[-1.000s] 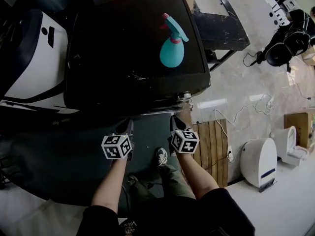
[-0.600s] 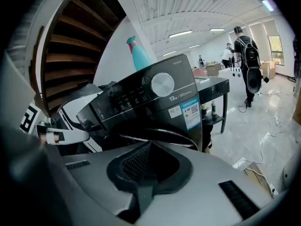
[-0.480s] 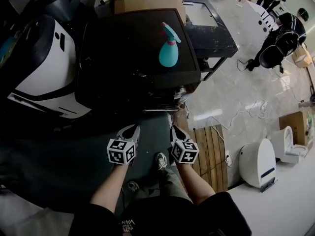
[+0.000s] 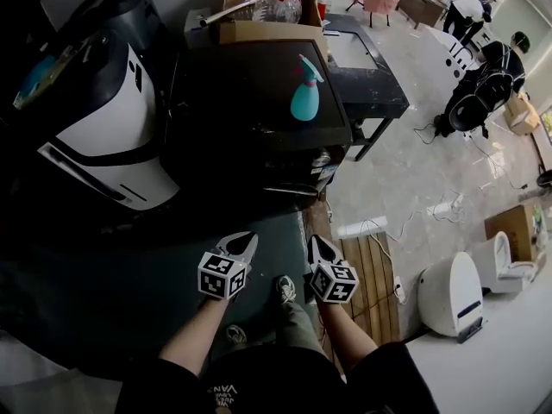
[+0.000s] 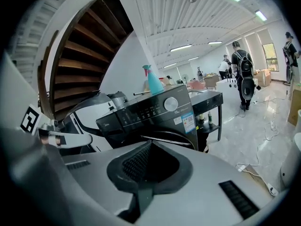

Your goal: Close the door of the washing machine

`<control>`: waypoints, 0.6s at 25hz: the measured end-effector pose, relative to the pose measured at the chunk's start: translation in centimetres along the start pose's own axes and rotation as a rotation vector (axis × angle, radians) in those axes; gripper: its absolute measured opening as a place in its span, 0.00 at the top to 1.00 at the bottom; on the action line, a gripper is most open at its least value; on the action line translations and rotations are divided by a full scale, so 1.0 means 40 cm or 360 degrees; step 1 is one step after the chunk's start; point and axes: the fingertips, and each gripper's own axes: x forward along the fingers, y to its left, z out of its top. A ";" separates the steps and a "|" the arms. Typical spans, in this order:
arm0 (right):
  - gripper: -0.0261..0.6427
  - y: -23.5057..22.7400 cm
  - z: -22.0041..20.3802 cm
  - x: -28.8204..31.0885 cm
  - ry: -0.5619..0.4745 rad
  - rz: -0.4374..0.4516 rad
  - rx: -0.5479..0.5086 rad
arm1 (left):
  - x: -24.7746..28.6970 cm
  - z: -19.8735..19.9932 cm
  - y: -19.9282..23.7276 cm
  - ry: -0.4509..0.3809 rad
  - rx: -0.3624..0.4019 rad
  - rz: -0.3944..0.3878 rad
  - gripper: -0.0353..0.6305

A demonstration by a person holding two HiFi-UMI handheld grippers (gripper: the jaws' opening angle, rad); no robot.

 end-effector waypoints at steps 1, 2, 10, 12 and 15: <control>0.96 0.011 -0.006 -0.020 -0.0006 0.0003 -0.0012 | -0.021 -0.004 -0.010 -0.0001 0.0009 -0.0015 0.94; 0.96 0.022 -0.011 -0.039 -0.0014 0.0006 -0.0021 | -0.043 -0.008 -0.020 -0.0003 0.0020 -0.0024 0.94; 0.96 0.138 -0.018 -0.190 -0.0115 0.0045 -0.0058 | -0.205 -0.032 -0.081 -0.0062 0.0089 -0.0067 0.94; 0.96 0.173 -0.017 -0.226 -0.0152 0.0061 -0.0059 | -0.245 -0.036 -0.092 -0.0087 0.0110 -0.0071 0.94; 0.96 0.230 -0.012 -0.276 -0.0219 0.0085 -0.0027 | -0.301 -0.053 -0.103 -0.0107 0.0127 -0.0080 0.94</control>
